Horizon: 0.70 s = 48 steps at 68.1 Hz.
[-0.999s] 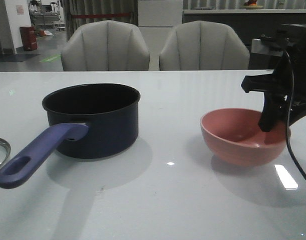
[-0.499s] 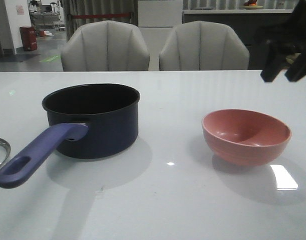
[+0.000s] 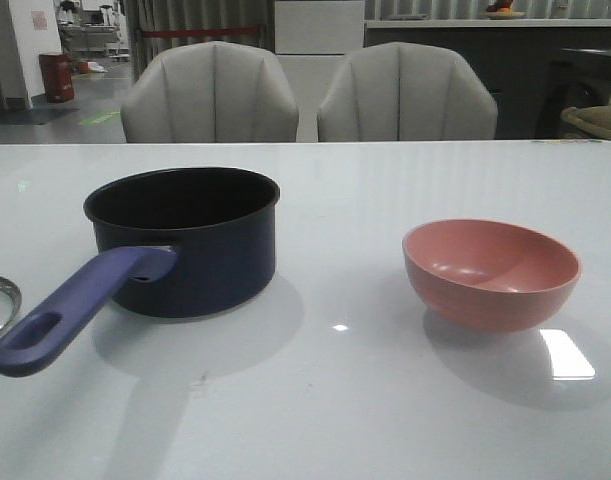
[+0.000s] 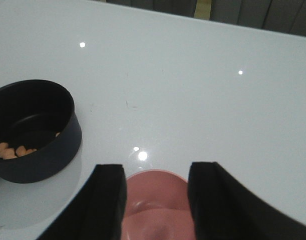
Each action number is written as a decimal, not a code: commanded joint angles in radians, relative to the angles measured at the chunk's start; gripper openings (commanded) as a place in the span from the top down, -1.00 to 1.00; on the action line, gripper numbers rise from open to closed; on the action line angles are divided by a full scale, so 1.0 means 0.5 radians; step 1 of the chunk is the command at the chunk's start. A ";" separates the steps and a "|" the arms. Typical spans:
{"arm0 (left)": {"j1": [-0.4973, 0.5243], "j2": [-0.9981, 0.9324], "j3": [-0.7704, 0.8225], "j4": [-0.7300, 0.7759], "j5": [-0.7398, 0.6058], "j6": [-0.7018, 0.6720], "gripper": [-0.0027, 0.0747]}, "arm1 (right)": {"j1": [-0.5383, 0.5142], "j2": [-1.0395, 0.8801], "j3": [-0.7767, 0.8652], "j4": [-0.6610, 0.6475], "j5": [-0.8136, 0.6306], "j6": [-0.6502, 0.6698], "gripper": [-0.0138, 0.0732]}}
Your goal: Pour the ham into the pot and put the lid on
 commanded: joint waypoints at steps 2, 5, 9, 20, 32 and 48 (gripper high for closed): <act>-0.018 0.020 -0.056 -0.024 -0.158 0.000 -0.66 | 0.006 -0.291 0.183 0.031 -0.284 -0.029 -0.27; -0.018 0.020 -0.056 -0.024 -0.158 0.000 -0.66 | 0.006 -0.406 0.296 0.031 -0.342 -0.029 -0.27; -0.018 0.020 -0.056 -0.024 -0.158 0.000 -0.66 | 0.006 -0.544 0.450 0.031 -0.406 -0.029 -0.27; -0.018 0.020 -0.056 -0.024 -0.158 0.000 -0.66 | 0.006 -1.038 0.840 0.031 -0.543 -0.029 -0.27; -0.018 0.020 -0.056 -0.024 -0.158 0.000 -0.66 | 0.006 -1.443 1.123 0.032 -0.581 -0.027 -0.27; -0.018 0.020 -0.056 -0.024 -0.158 0.000 -0.66 | 0.006 -1.589 1.254 0.032 -0.543 -0.027 0.22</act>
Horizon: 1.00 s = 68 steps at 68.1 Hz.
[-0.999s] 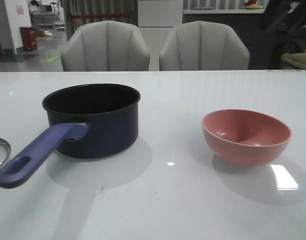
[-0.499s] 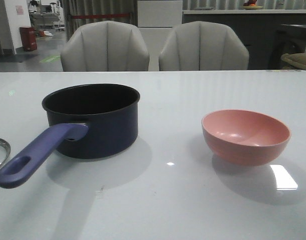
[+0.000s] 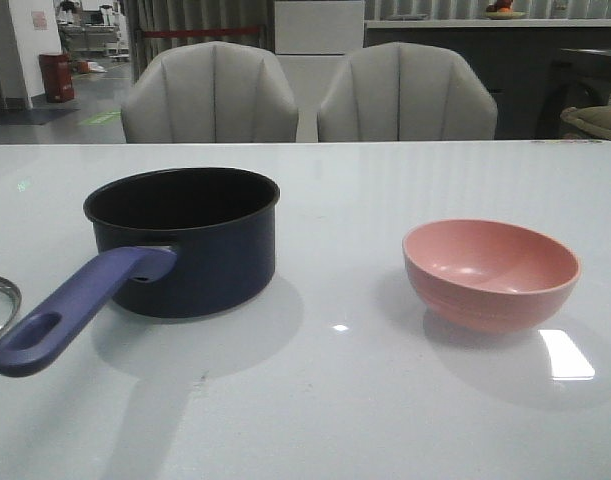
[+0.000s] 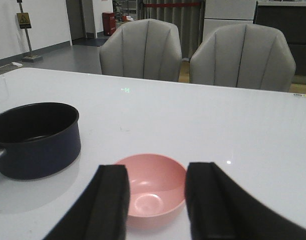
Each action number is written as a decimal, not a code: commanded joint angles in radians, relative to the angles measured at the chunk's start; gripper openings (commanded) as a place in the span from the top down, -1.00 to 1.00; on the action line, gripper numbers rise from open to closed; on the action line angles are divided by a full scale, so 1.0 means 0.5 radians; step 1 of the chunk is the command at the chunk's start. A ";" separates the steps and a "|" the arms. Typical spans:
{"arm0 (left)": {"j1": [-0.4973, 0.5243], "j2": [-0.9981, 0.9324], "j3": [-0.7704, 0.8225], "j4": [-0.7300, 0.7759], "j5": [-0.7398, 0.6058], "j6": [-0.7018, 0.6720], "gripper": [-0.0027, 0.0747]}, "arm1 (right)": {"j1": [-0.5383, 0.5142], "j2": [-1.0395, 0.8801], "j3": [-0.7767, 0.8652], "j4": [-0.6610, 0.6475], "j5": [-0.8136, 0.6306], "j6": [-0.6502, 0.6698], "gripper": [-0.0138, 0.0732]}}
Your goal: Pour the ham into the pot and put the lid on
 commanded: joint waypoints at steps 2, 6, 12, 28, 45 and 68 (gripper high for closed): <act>-0.018 0.020 -0.056 -0.024 -0.158 0.000 -0.66 | 0.006 0.010 -0.036 0.011 -0.158 -0.020 0.31; -0.018 0.020 -0.056 -0.024 -0.158 0.000 -0.66 | 0.006 0.010 -0.036 0.011 -0.158 -0.020 0.36; -0.018 0.020 -0.061 -0.008 -0.153 0.000 -0.66 | 0.006 0.010 -0.036 0.011 -0.156 -0.020 0.34; -0.018 0.257 -0.379 0.178 0.168 0.000 -0.78 | 0.006 0.010 -0.036 0.011 -0.156 -0.020 0.34; 0.166 0.834 -0.707 0.674 0.285 -0.525 -0.86 | 0.006 0.010 -0.036 0.011 -0.156 -0.020 0.34; 0.568 1.708 -0.969 0.547 0.392 -0.578 -0.86 | 0.006 0.010 -0.036 0.011 -0.156 -0.020 0.34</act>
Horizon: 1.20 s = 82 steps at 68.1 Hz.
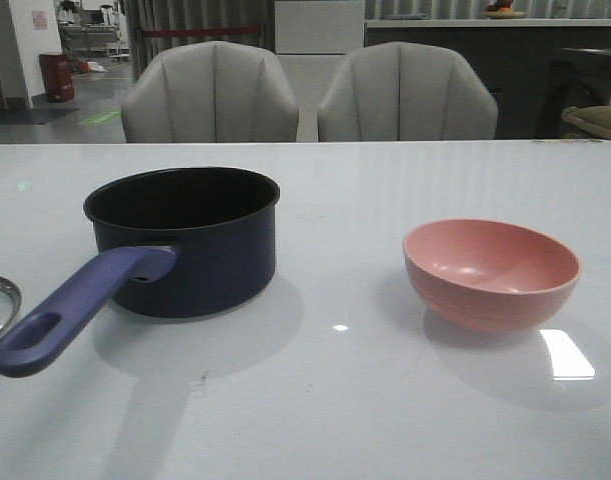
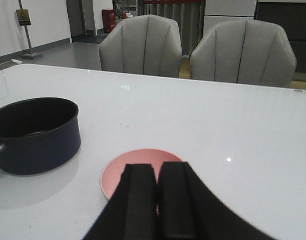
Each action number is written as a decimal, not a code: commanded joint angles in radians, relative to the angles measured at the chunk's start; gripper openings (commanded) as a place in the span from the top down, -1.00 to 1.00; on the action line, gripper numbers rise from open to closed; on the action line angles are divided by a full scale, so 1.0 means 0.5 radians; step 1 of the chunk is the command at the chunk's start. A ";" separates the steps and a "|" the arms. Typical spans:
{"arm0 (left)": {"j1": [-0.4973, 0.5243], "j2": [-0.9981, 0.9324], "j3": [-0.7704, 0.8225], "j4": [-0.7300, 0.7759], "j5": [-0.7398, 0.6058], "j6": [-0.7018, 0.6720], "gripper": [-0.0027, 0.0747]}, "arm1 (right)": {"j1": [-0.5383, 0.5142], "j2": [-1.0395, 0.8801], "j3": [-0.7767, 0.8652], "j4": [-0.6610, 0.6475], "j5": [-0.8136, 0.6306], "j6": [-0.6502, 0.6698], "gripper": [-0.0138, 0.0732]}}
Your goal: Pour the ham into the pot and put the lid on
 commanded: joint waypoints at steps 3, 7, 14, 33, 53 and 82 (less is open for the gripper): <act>0.099 0.345 -0.168 -0.055 -0.095 -0.027 -0.86 | 0.006 0.018 -0.055 0.011 -0.156 -0.020 0.34; 0.120 0.514 -0.226 -0.055 -0.085 -0.027 -0.86 | 0.006 0.018 -0.055 0.011 -0.156 -0.020 0.34; 0.128 0.785 -0.341 -0.076 -0.034 -0.027 -0.86 | 0.006 0.018 -0.055 0.011 -0.156 -0.020 0.34; 0.128 1.378 -0.765 -0.076 0.387 -0.027 -0.86 | 0.006 0.018 -0.055 0.011 -0.156 -0.020 0.34; 0.187 1.650 -0.993 -0.177 0.666 -0.014 -0.86 | 0.006 0.018 -0.055 0.011 -0.156 -0.020 0.34; 0.289 1.794 -0.993 -0.327 0.810 0.163 -0.86 | 0.006 0.018 -0.055 0.011 -0.156 -0.020 0.34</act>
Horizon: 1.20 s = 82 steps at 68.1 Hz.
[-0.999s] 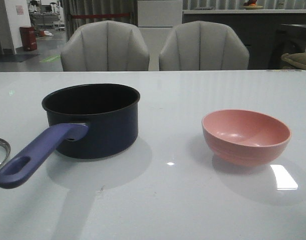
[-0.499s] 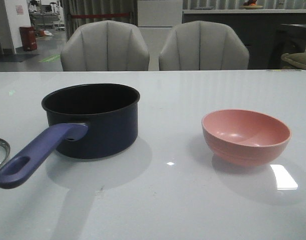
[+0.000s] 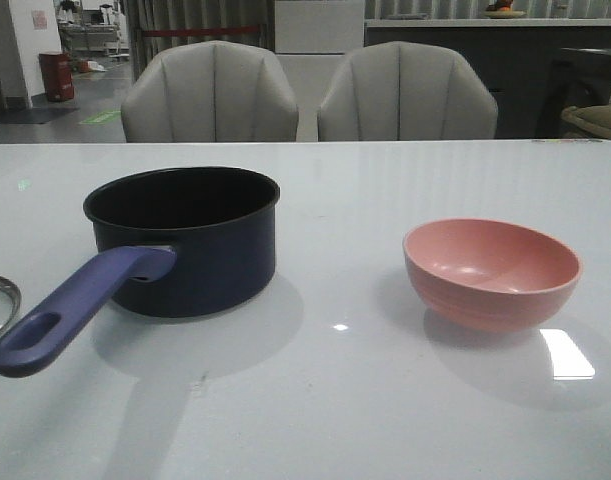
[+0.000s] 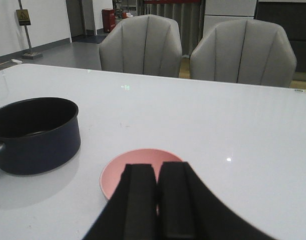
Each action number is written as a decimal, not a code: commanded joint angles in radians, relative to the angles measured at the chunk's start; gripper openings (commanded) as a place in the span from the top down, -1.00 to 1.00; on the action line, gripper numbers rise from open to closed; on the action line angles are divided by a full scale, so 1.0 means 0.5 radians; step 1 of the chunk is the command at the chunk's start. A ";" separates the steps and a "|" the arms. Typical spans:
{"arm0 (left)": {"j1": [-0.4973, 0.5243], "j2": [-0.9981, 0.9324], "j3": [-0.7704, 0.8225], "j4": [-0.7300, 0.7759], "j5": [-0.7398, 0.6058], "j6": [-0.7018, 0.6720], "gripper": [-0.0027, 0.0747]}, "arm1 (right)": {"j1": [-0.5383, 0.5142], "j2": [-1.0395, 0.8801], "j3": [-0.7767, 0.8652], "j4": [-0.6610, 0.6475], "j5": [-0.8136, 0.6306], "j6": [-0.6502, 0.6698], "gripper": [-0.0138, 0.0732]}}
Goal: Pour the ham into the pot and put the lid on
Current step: 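Grasp the glass lid knob and lift it with the left gripper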
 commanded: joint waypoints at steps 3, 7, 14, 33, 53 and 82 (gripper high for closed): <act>0.006 -0.044 -0.053 -0.049 0.008 0.068 -0.86 | 0.006 0.018 -0.055 0.011 -0.156 -0.018 0.34; 0.006 -0.045 -0.053 -0.058 -0.008 0.068 -0.85 | 0.006 0.018 -0.055 0.011 -0.156 -0.018 0.34; 0.006 -0.036 -0.053 -0.057 -0.007 0.079 -0.76 | 0.006 0.018 -0.055 0.011 -0.156 -0.018 0.34; 0.006 -0.005 -0.072 -0.060 -0.008 0.084 0.08 | 0.006 0.018 -0.055 0.011 -0.156 -0.018 0.34; 0.006 -0.014 -0.180 -0.060 0.055 0.084 0.18 | 0.006 0.018 -0.055 0.011 -0.156 -0.018 0.34; -0.149 -0.108 -0.714 -0.092 0.155 0.181 0.18 | 0.006 0.018 -0.055 0.011 -0.156 -0.018 0.34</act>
